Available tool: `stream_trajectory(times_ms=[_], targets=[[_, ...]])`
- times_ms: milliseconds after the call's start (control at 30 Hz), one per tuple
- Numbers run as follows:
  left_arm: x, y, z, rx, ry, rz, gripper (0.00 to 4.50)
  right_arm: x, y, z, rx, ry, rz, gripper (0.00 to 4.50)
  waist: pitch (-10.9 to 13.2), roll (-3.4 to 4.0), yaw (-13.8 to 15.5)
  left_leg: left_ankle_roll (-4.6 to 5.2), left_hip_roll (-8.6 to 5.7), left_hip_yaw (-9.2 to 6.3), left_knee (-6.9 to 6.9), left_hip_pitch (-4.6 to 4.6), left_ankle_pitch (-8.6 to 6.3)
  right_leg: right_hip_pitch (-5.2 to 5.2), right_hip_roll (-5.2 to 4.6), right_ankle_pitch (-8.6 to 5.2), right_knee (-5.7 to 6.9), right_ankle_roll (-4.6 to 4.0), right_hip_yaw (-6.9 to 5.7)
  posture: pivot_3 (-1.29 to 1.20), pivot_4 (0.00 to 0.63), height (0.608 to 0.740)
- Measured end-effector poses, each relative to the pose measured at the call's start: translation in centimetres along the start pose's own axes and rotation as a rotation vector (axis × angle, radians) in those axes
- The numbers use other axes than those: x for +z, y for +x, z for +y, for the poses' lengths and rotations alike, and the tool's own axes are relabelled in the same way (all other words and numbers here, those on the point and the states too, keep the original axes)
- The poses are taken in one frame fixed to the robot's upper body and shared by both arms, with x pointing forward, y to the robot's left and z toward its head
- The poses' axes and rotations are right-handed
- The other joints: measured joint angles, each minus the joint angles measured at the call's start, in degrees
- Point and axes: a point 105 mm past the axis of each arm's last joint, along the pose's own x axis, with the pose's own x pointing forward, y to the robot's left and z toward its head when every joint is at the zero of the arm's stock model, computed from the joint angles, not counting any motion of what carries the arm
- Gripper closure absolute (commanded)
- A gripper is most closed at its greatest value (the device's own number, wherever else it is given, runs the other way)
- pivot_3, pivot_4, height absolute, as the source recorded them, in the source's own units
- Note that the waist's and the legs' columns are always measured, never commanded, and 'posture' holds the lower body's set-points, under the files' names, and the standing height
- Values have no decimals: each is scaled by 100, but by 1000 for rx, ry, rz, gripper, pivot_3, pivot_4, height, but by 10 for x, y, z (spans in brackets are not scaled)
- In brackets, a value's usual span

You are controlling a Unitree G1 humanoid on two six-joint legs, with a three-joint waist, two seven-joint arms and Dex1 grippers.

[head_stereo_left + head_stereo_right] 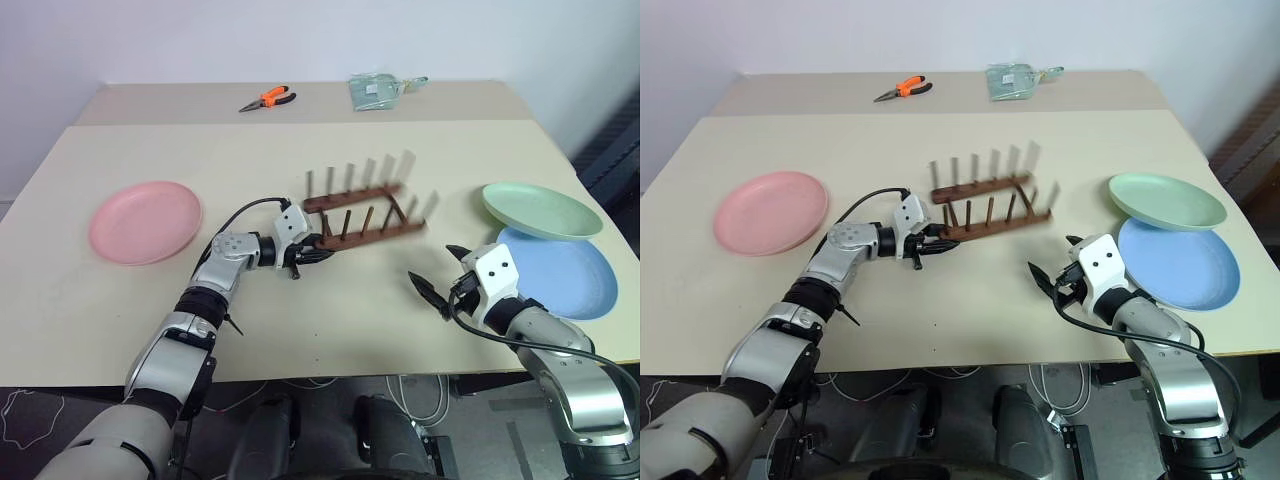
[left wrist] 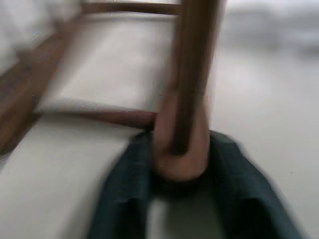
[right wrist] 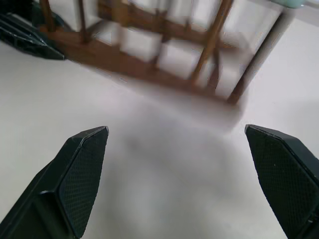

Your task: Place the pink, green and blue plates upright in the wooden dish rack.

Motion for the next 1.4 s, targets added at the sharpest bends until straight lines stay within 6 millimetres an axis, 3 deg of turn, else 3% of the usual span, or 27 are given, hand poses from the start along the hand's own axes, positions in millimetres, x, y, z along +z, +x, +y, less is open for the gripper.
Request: stream_trajectory(times_ms=[167, 333, 433, 567, 667, 700, 800, 900, 1000, 1033, 1200, 1300, 1400], targets=[[-3, -9, -9, -44, 51, -4, 3728, 2, 1, -2, 14, -16, 1, 0, -1, 1, -22, 1, 1, 0, -4, 1, -1, -1, 0, 0, -1, 1, 1, 0, 150, 738], [-11, -47, -31, -151, 107, 26, 3728, -7, -5, -17, 10, -55, 61, 0, -2, 3, -88, 0, 6, 0, -14, 6, -1, -3, -1, -4, 0, -7, 3, 0, 150, 738], [-15, -67, -42, -205, 80, 65, 2227, -11, -10, -26, -6, -65, 74, 0, -2, 3, -111, 0, 6, -1, -12, 6, -1, -2, -2, -12, 0, -20, 4, 0, 150, 738], [-16, -78, -39, -187, 78, 107, 233, -18, -14, -30, -3, -77, 105, 0, -2, 3, -109, 0, 5, 0, -11, 6, -1, -2, -3, -12, 0, -21, 3, 0, 150, 738], [-17, -80, -36, -144, 73, 115, 233, -25, -18, -31, 25, -82, 138, 0, -2, 3, -106, 0, 4, 0, -11, 5, -1, -1, -3, -12, -1, -19, 3, 0, 150, 738], [-19, -82, -37, -134, 68, 121, 193, -26, -20, -31, 38, -85, 148, 255, -2, 4, -107, 0, 4, 0, -11, 6, -1, -1, -3, -12, 0, -19, 4, 0, 150, 738], [-25, -101, -38, -89, 15, 151, 1110, -33, -31, -20, 124, -58, 183, 1299, -4, 3, -165, 0, 16, 0, -21, 19, -1, -1, 2, -12, 4, -20, 10, 0, 150, 738], [-30, -120, -49, -82, -38, 189, 2628, -32, -31, -1, 211, -54, 188, 2923, -11, 14, -193, -1, 28, 6, -25, 31, -2, 1, 4, -14, 4, -24, 17, 0, 150, 738], [-29, -119, -69, -122, -95, 182, 4204, -32, -24, 18, 275, -49, 176, 4491, -20, 28, -139, -2, 29, 10, -23, 30, -2, 7, -1, -15, -4, -26, 15, 0, 150, 738], [-28, -114, -76, -129, -112, 173, 4476, -32, -20, 24, 291, -47, 173, 4500, -21, 28, -110, -2, 25, 10, -21, 27, -2, 9, -5, -16, -10, -27, 13, 0, 150, 738], [-21, -86, -86, -87, -158, 111, 4476, -28, -1, 33, 297, -90, 159, 4500, -24, 30, 26, -2, 5, 8, -18, 23, -2, 11, -10, -18, -14, -24, 11, 0, 150, 738], [-16, -60, -78, 42, -136, 52, 4476, -29, 16, 30, 256, -128, 149, 4500, -27, 26, 60, -1, -1, 4, -10, 23, -2, 21, -12, -17, -17, -23, 7, 0, 150, 738], [-15, -48, -58, 168, -105, 51, 4476, -27, 35, 24, 197, -137, 126, 4500, -35, 20, 9, -1, 0, 3, -11, 36, -2, 27, -7, -16, -10, -23, 8, 0, 150, 738]])
